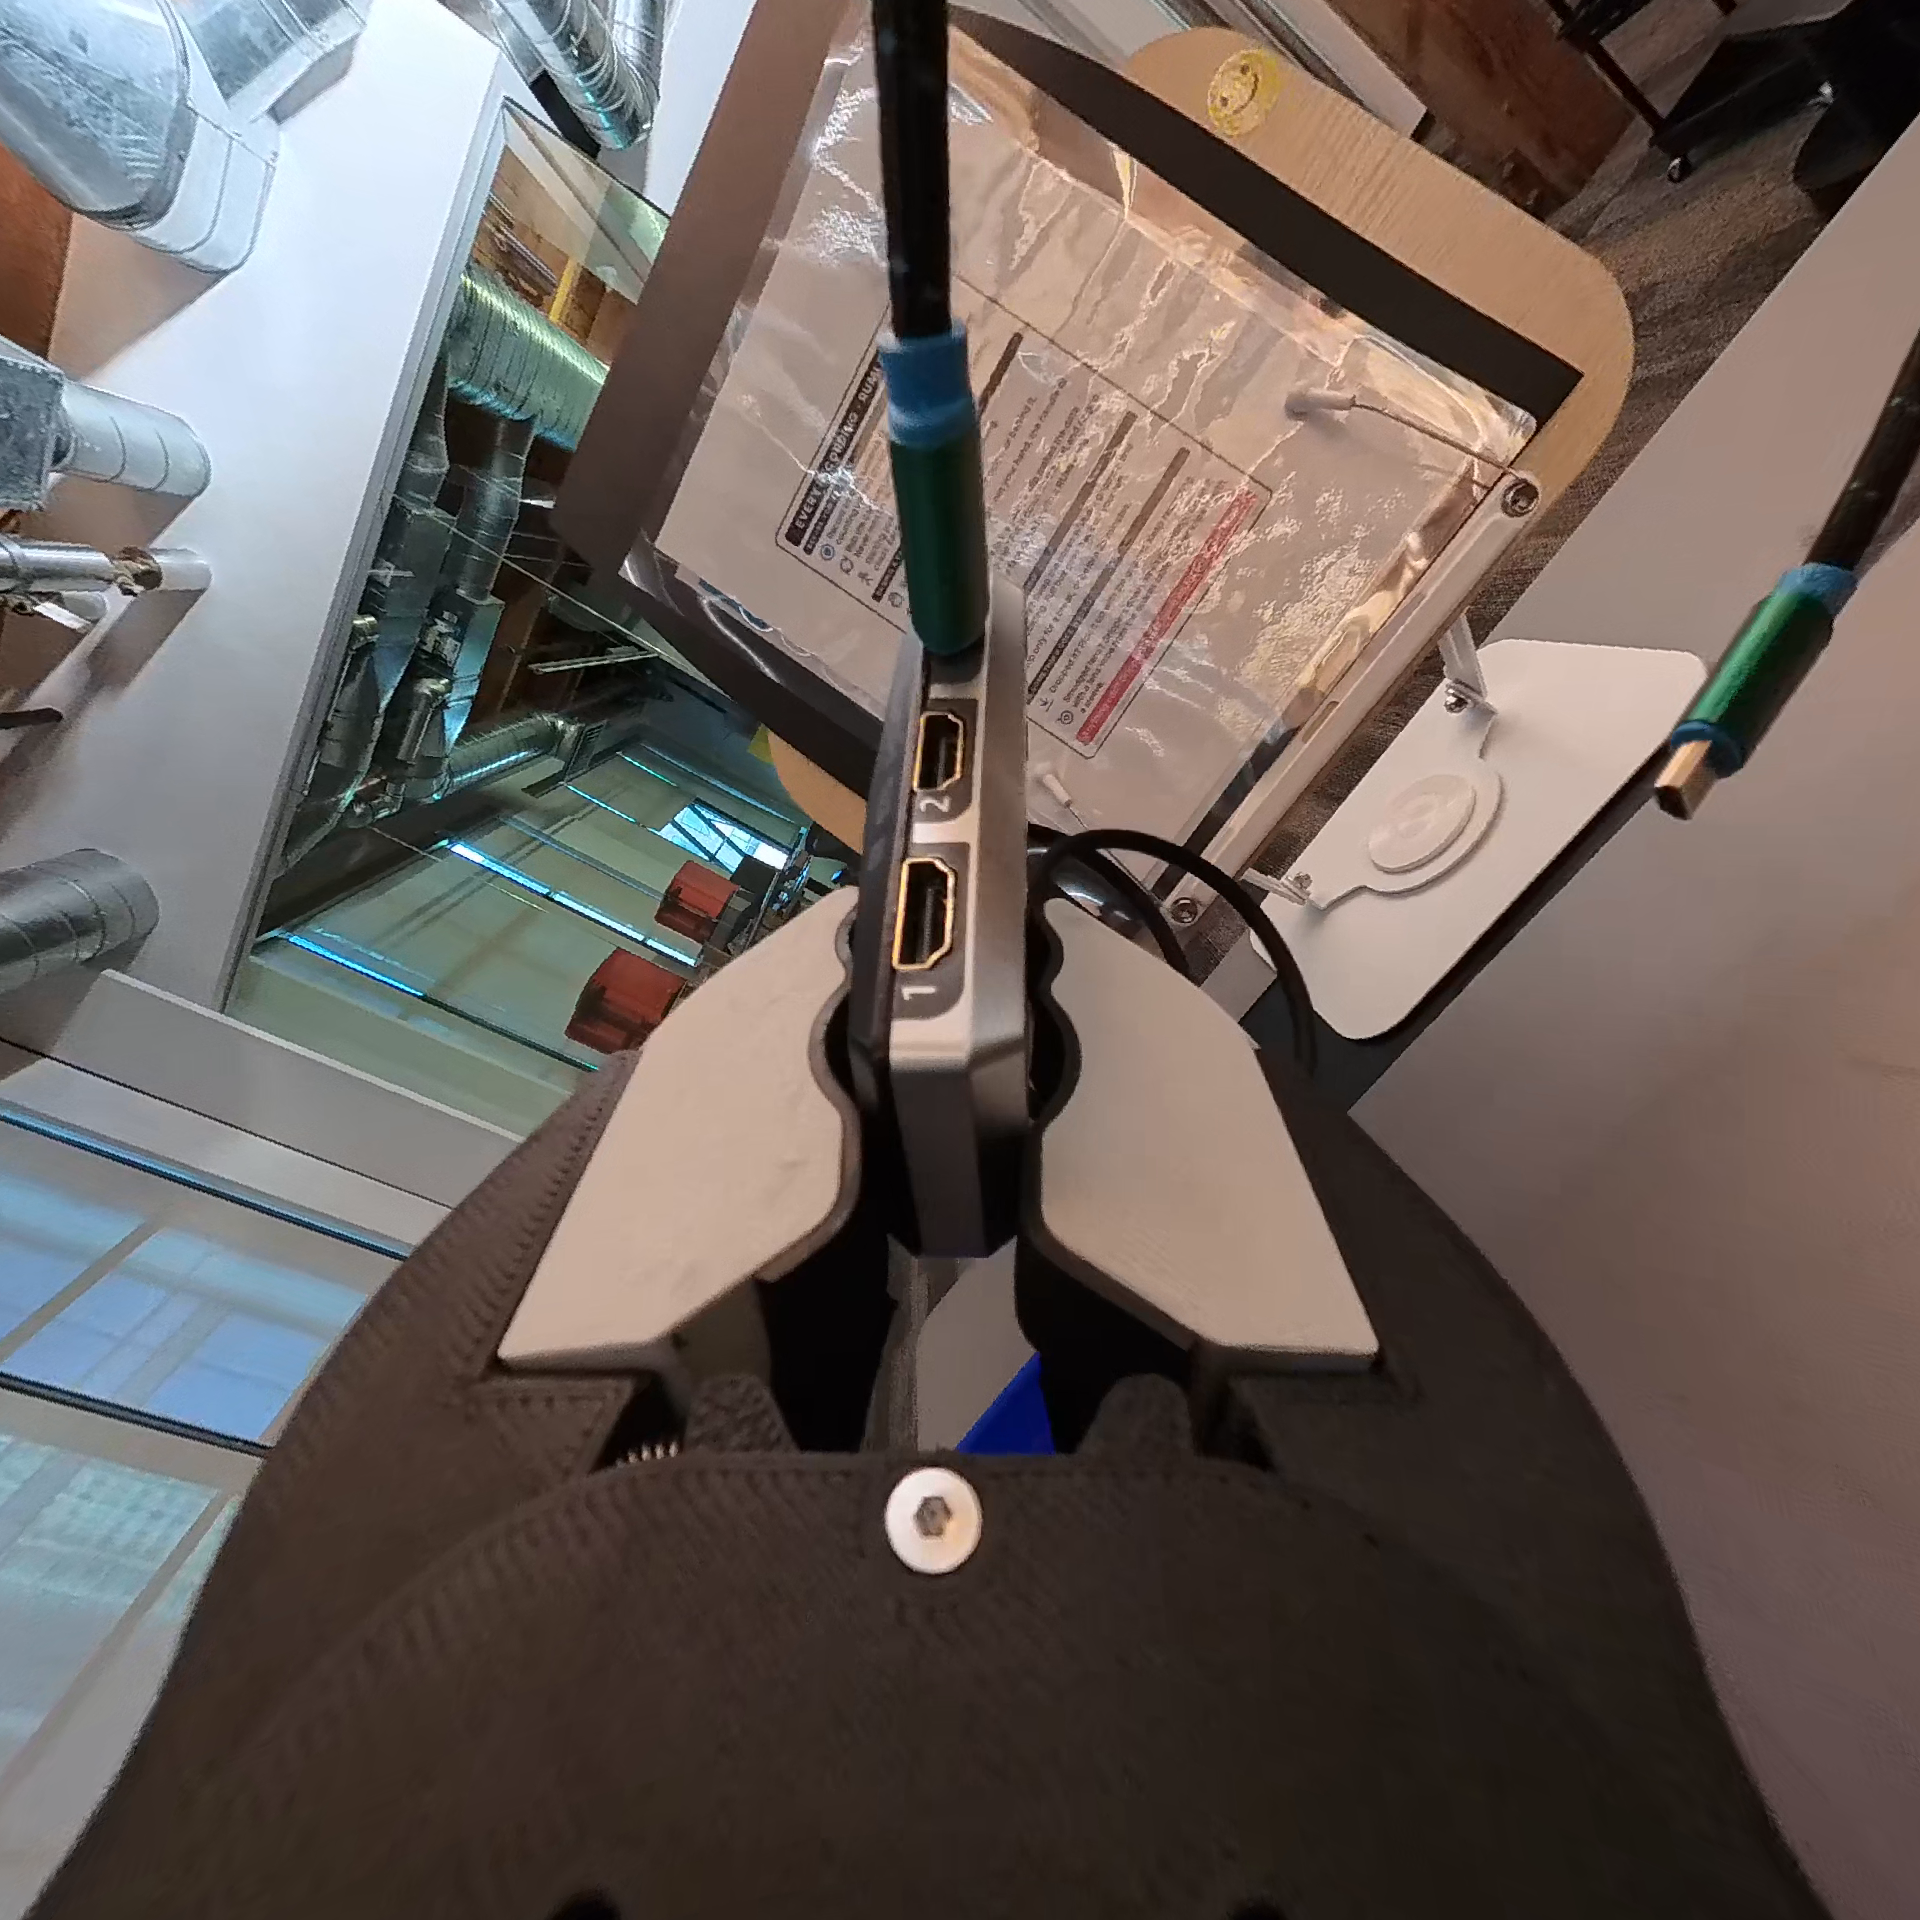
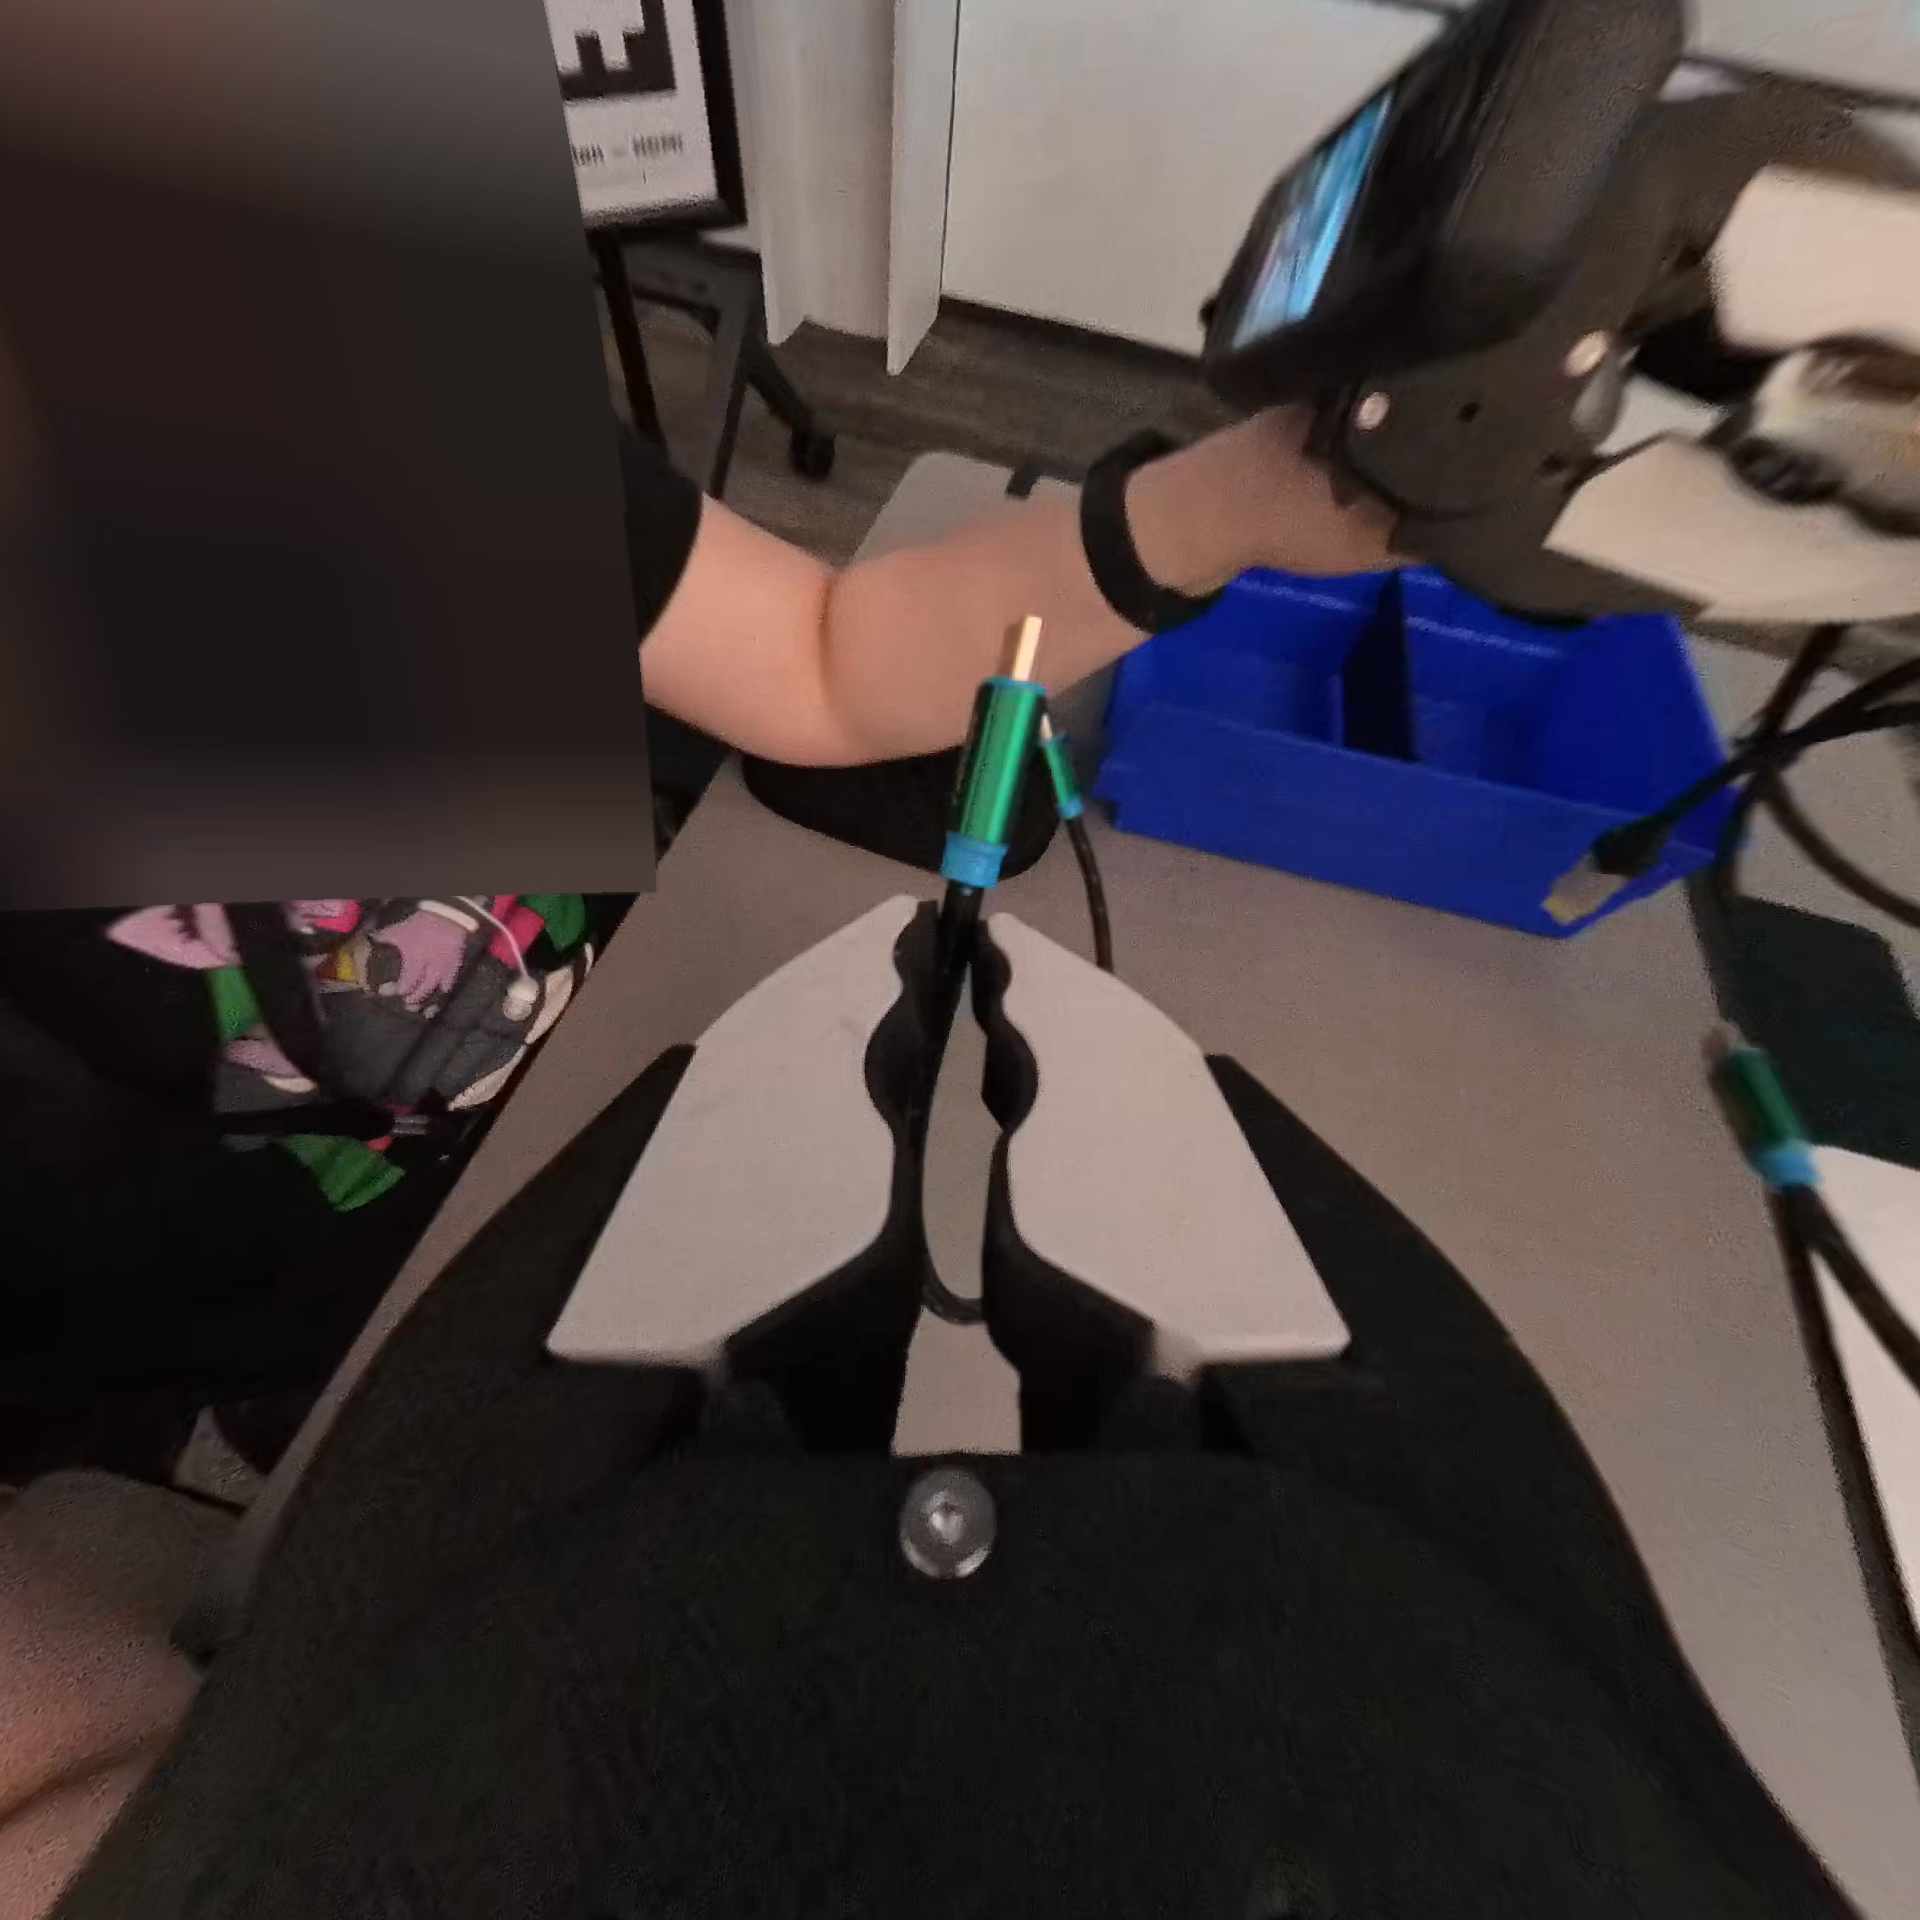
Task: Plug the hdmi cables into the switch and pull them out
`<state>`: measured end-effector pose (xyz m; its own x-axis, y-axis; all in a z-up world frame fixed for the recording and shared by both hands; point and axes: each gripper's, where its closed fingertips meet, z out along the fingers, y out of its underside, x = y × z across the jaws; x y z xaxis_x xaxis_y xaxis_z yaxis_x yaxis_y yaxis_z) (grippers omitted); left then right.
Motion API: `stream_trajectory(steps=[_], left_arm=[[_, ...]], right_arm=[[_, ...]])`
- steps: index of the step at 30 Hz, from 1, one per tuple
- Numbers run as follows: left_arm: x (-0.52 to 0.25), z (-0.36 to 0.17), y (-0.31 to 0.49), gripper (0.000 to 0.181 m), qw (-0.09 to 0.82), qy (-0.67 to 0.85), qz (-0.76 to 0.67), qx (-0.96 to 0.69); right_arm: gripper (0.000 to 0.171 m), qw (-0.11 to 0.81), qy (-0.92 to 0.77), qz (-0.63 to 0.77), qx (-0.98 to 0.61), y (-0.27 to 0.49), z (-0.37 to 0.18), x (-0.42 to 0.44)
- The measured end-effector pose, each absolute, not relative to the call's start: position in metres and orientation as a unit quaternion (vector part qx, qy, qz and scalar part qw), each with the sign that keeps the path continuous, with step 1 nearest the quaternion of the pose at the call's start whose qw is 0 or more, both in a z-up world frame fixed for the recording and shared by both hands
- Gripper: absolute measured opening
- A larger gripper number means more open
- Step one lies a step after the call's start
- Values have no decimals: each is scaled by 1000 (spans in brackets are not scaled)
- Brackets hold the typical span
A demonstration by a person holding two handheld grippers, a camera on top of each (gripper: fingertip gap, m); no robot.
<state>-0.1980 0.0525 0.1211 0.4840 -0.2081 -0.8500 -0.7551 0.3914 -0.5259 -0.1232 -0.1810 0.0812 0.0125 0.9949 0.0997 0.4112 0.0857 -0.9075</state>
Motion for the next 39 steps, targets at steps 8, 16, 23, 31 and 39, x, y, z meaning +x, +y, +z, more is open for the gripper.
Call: stream_trajectory(steps=[8, 16, 23, 31, 39], left_arm=[[-189, 115, 52, 26, 686, 478, 200, -512], [-178, 104, 51, 26, 675, 494, 203, -510], [-175, 102, 52, 26, 672, 497, 202, -511], [-177, 103, 53, 26, 672, 496, 203, -511], [-177, 105, 50, 26, 674, 496, 200, -509]], right_arm=[[6, 572, -491, 154, -639, -220, 143, 20], [7, 407, -363, 146, -825, -193, 35, 124], [7, 166, -330, 269, -890, -169, -80, 126], [21, 60, -285, 344, -893, -176, -108, 115], [33, 294, -329, 341, -830, -164, -16, 114]])
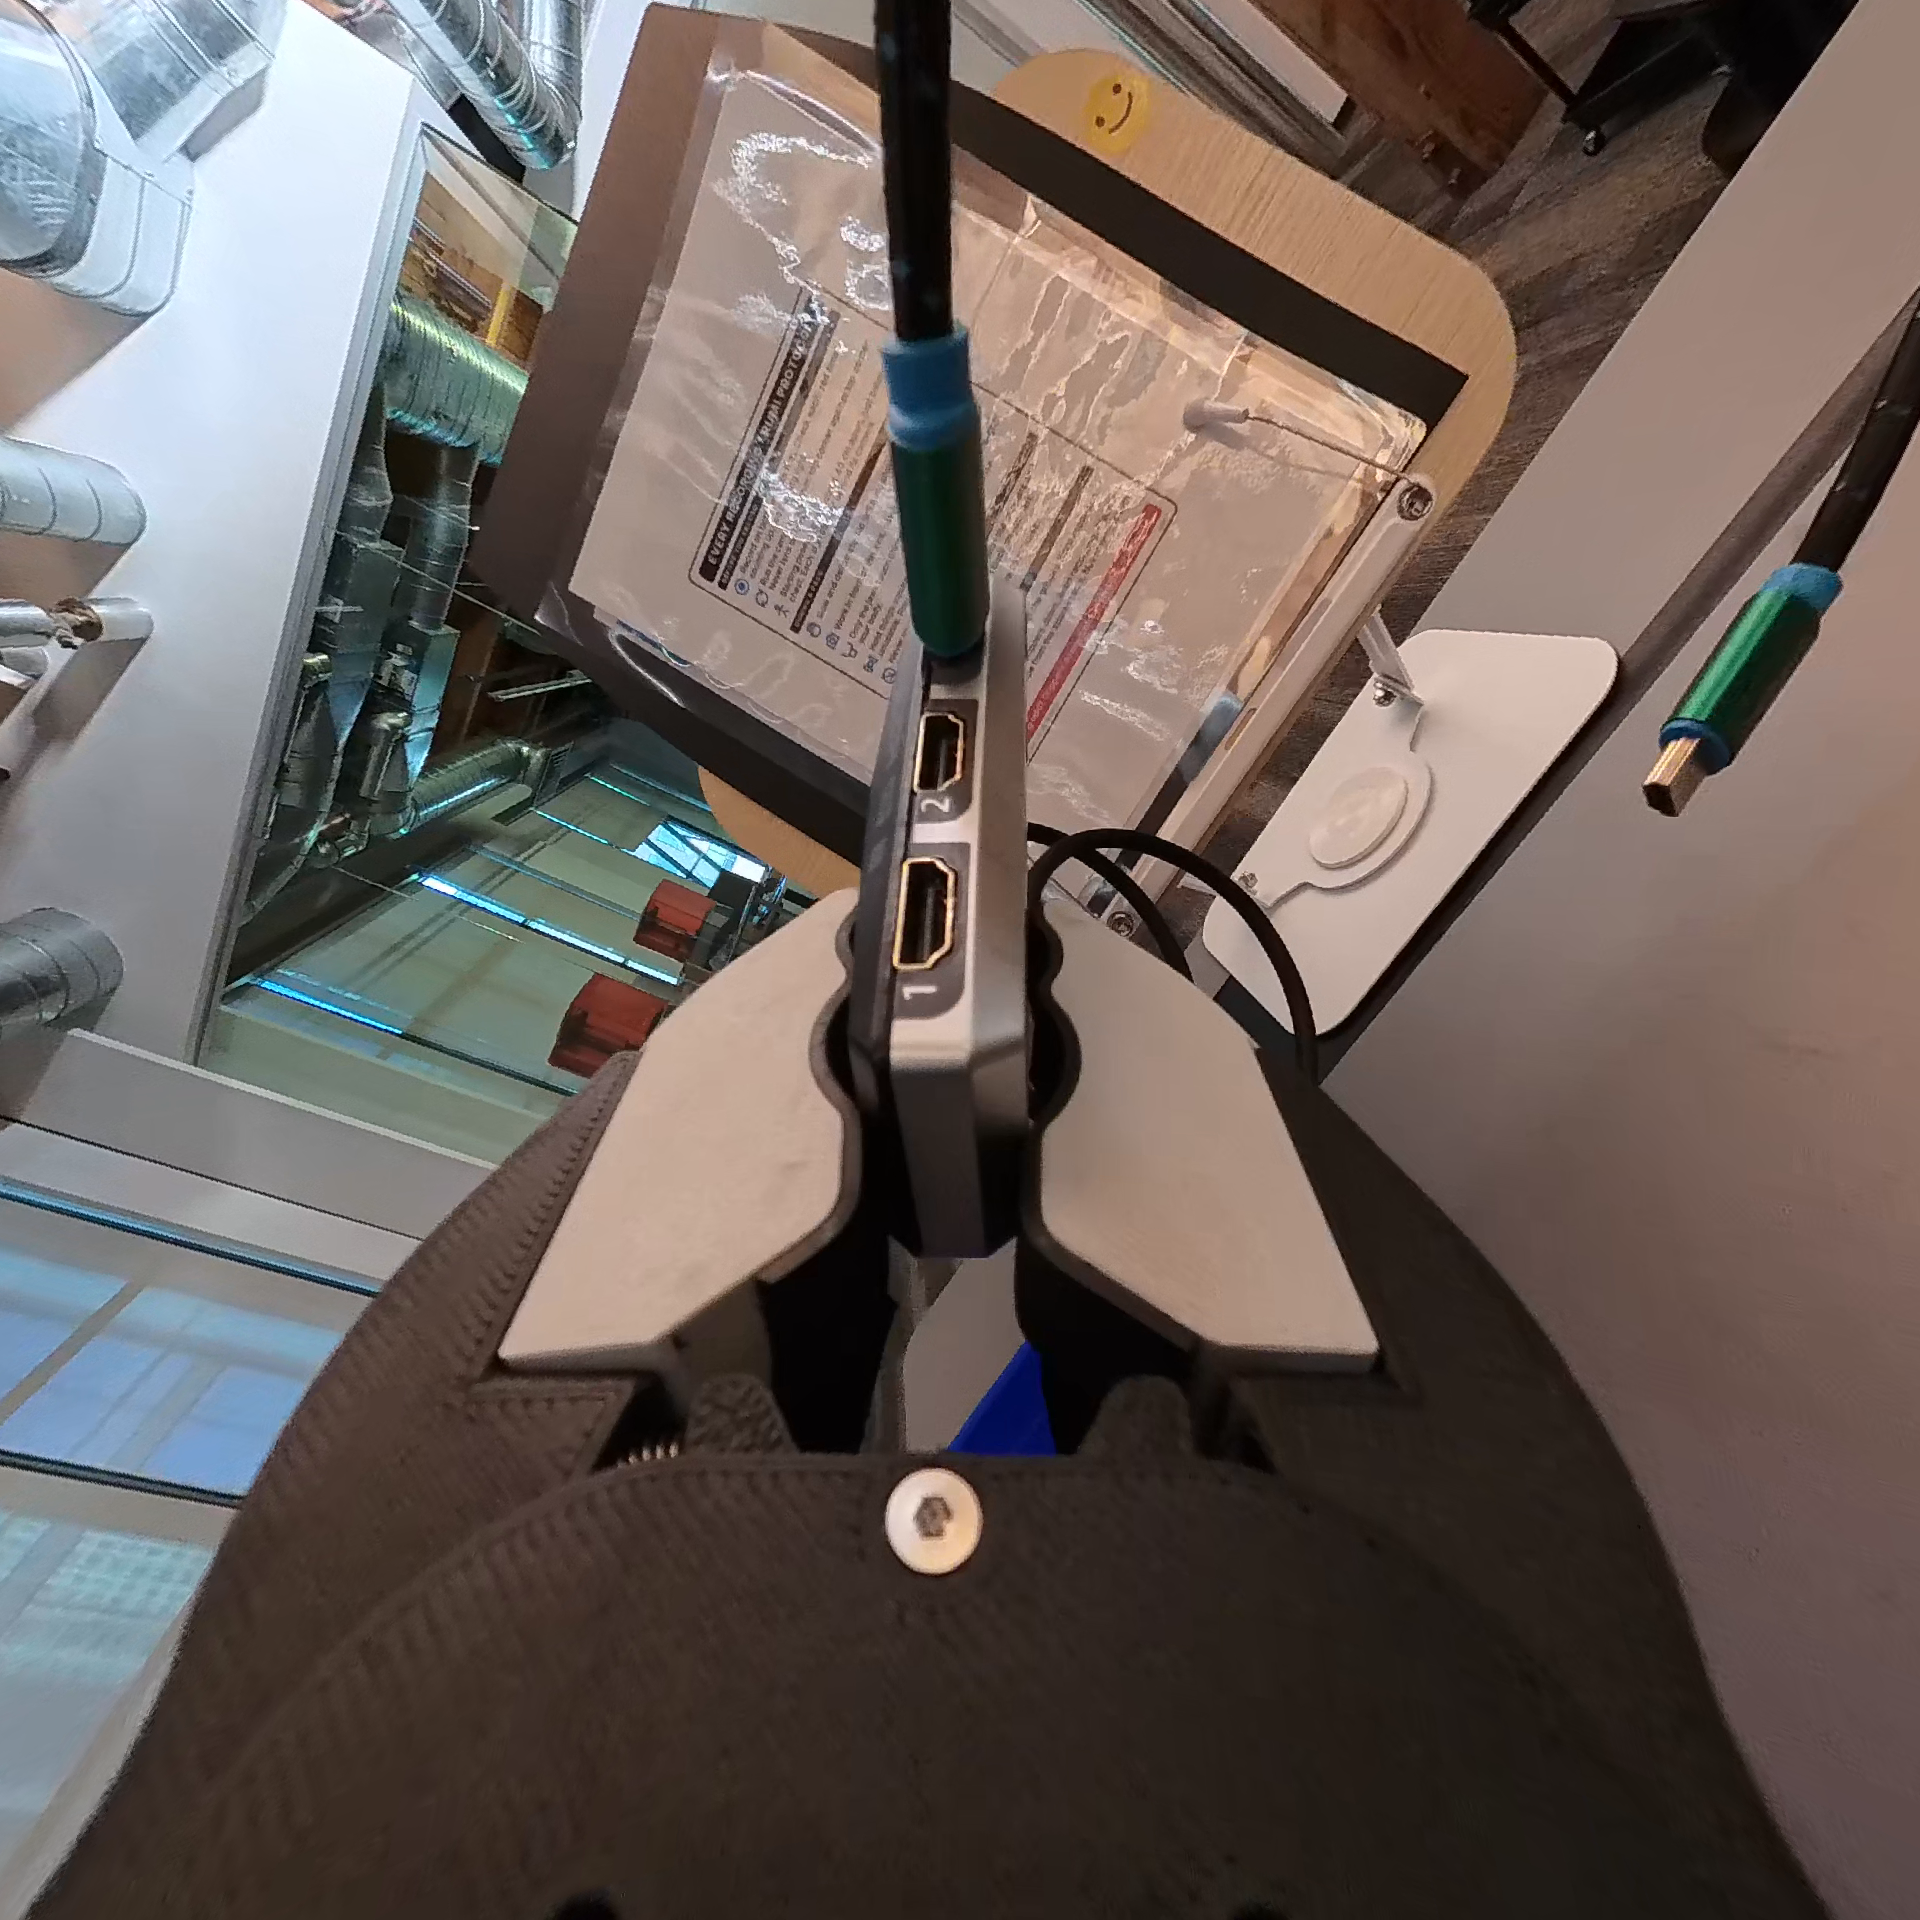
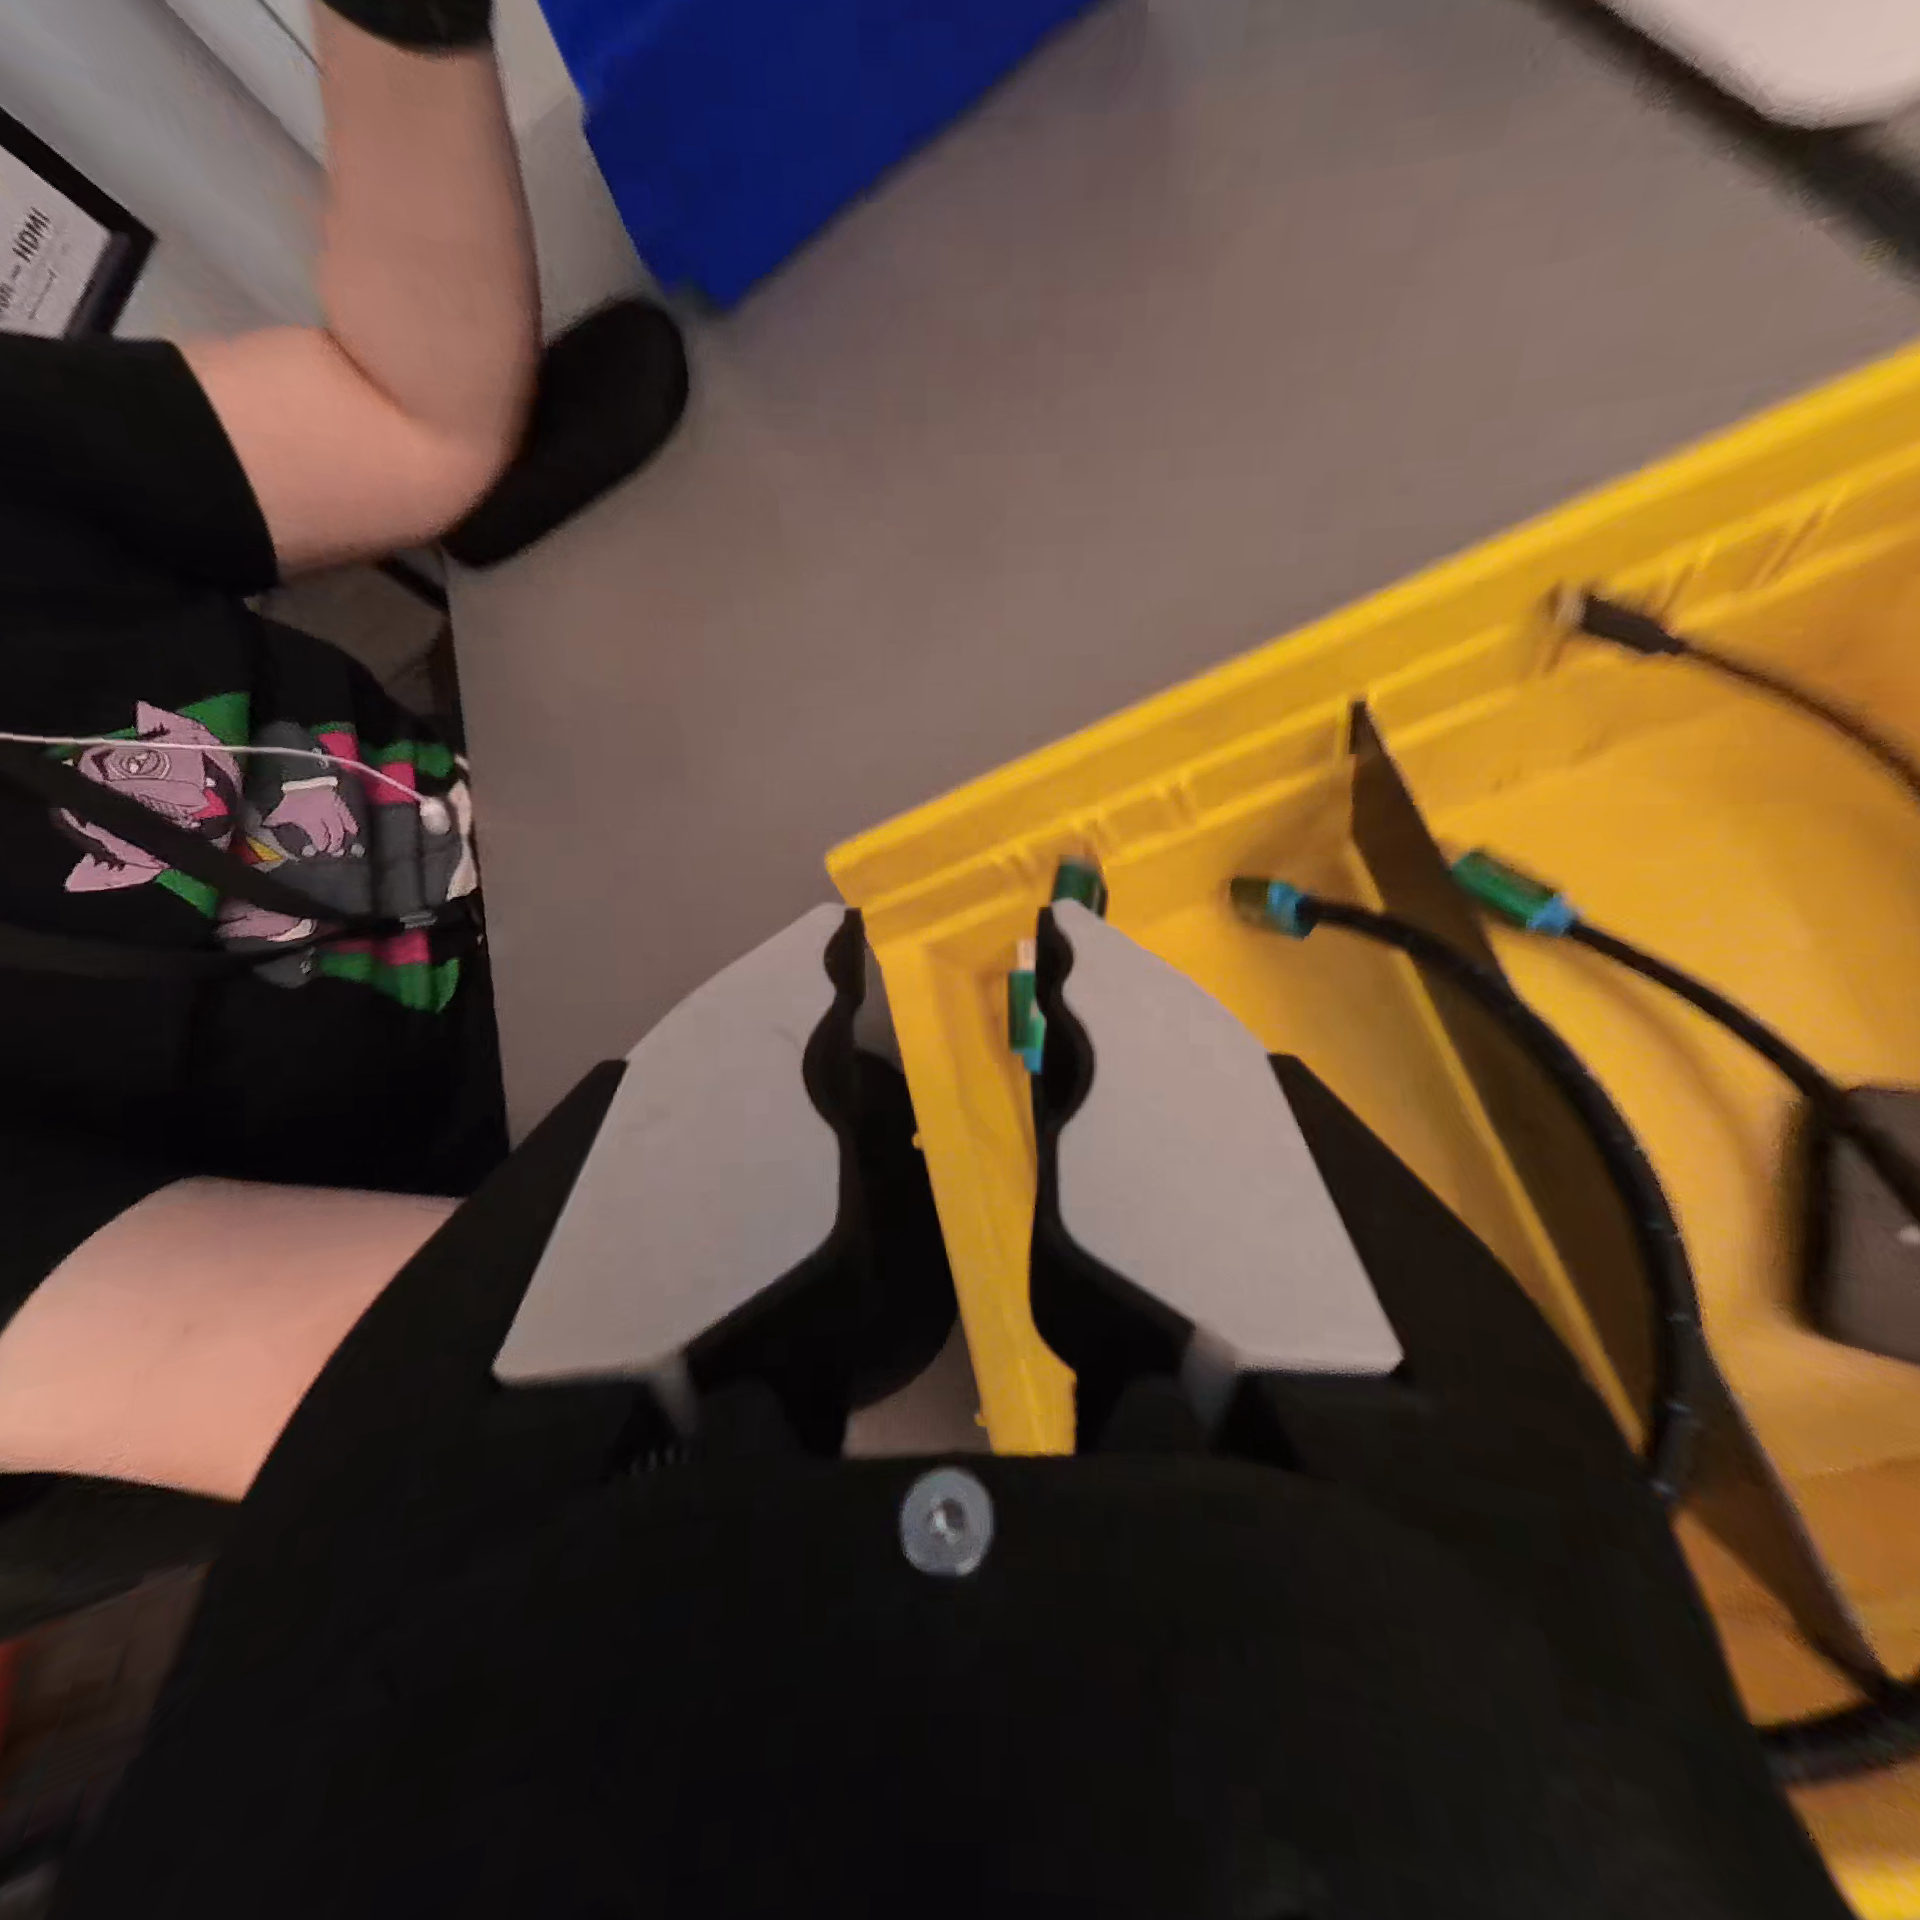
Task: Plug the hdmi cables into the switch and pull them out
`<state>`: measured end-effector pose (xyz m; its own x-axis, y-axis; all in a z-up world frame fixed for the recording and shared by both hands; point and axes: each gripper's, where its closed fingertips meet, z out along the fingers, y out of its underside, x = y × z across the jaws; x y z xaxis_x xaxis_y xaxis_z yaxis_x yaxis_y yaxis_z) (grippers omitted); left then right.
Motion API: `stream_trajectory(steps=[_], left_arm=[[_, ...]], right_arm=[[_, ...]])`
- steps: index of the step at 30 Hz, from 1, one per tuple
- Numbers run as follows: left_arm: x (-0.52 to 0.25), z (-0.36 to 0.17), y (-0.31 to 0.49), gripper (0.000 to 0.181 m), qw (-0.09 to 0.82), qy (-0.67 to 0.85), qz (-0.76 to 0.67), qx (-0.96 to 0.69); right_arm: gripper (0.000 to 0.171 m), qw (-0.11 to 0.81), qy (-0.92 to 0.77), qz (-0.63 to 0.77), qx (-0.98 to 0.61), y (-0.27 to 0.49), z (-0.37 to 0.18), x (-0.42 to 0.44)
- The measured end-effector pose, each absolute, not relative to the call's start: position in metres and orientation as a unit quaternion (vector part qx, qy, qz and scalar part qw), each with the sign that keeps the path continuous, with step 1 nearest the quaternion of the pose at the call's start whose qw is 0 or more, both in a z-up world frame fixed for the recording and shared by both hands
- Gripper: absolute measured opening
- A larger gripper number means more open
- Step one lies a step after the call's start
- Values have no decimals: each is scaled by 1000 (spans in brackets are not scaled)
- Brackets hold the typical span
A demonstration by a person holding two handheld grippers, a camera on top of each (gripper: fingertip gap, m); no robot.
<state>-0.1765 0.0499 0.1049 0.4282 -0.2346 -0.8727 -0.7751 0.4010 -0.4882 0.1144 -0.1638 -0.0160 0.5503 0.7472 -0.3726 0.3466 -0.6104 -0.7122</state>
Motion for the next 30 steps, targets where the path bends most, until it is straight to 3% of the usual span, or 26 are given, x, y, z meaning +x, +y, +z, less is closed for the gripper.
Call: stream_trajectory(steps=[3, 7, 11, 15, 18, 20, 22, 30], left_arm=[[-175, 104, 49, 26, 673, 498, 202, -508], [-172, 102, 49, 26, 672, 502, 200, -507], [-169, 98, 49, 26, 668, 507, 201, -507], [-166, 93, 51, 26, 662, 514, 202, -507], [-163, 88, 52, 26, 656, 519, 203, -508], [-162, 86, 52, 26, 654, 522, 203, -508], [-161, 85, 52, 26, 654, 524, 202, -508], [-163, 85, 52, 26, 651, 523, 207, -509]], right_arm=[[45, 354, -352, 311, -809, -164, 5, 116], [41, 472, -220, -7, -854, -84, 16, 210], [40, 390, -223, -83, -890, -59, -20, 228], [45, 251, -265, -173, -915, -56, -65, 245], [42, 211, -251, -185, -926, -50, -84, 258], [12, 178, -238, -165, -940, -55, -99, 265], [10, 169, -231, -153, -946, -60, -101, 268], [9, 430, -234, -52, -871, -83, 0, 235]])
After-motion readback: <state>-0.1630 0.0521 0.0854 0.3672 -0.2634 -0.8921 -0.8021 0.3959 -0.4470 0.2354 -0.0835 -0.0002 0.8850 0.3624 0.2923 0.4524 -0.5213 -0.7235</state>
